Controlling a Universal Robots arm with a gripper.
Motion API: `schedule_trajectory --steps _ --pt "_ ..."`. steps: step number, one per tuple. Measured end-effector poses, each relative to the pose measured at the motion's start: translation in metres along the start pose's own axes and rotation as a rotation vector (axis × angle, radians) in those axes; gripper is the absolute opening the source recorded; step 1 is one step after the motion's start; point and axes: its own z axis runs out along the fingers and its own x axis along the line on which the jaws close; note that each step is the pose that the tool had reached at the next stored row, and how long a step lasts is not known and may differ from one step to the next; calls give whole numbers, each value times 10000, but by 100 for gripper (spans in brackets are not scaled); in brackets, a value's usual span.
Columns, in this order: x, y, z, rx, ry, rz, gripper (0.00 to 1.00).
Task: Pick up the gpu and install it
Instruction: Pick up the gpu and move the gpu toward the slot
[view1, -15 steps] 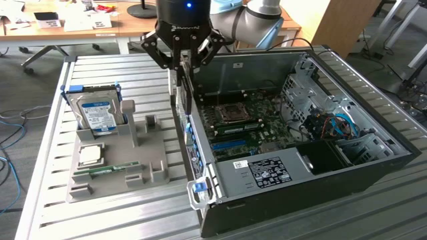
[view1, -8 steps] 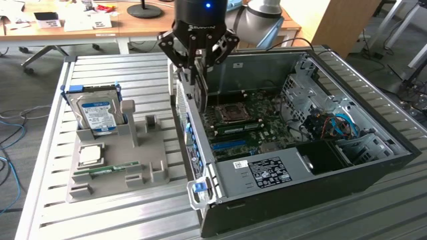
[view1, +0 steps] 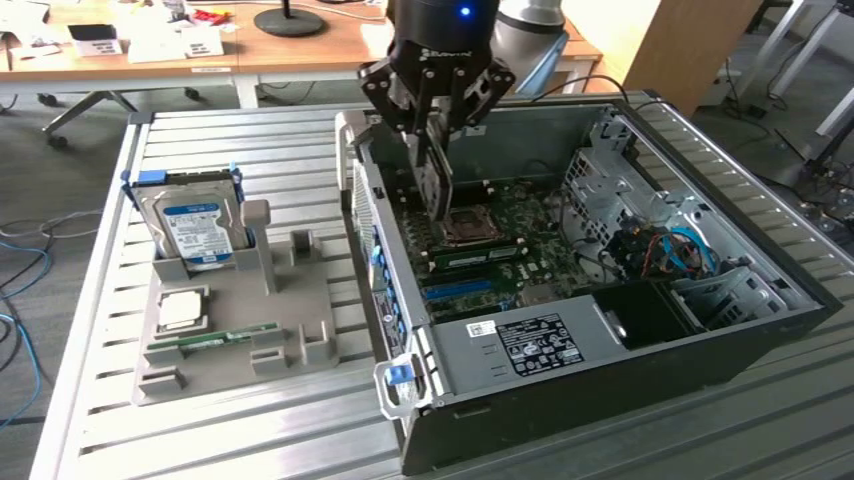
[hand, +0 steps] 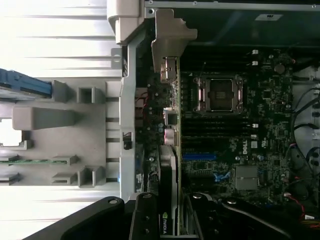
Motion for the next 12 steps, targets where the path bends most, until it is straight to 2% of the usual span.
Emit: schedule_trajectory --steps 12 --pt "-489 12 12 -6 1 0 27"
